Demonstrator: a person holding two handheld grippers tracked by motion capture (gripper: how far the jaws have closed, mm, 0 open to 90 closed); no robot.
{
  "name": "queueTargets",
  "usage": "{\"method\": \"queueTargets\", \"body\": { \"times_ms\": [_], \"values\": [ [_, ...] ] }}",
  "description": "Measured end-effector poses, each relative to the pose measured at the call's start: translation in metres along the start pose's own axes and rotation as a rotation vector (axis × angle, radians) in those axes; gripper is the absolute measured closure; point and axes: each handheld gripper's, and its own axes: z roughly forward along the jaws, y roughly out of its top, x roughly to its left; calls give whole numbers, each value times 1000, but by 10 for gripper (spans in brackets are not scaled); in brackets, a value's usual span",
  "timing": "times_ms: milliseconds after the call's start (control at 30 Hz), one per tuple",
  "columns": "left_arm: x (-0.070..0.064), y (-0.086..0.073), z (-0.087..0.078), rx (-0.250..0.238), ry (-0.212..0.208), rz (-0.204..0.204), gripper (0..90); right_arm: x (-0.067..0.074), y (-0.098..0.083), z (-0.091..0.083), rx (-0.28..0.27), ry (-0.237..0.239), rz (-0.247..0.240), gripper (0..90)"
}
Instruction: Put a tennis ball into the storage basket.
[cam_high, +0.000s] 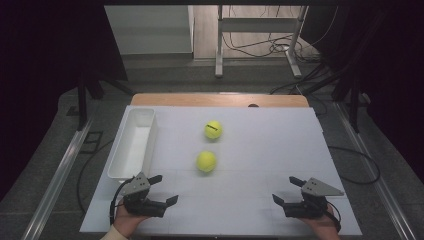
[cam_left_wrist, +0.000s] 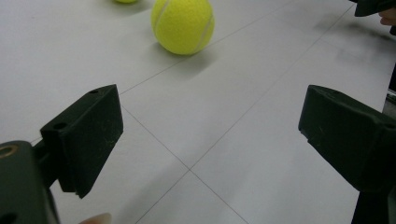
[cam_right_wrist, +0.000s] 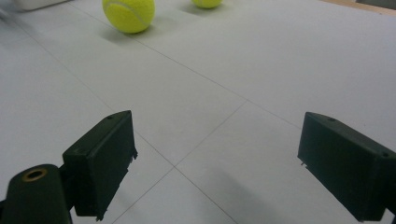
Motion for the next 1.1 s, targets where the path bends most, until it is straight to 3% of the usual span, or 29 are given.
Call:
{"method": "queueTargets", "body": {
  "times_ms": [1100],
  "values": [
    [-5,12,1,-6,3,3,81,4,-1,5,45,9,-10,120]
  ]
}}
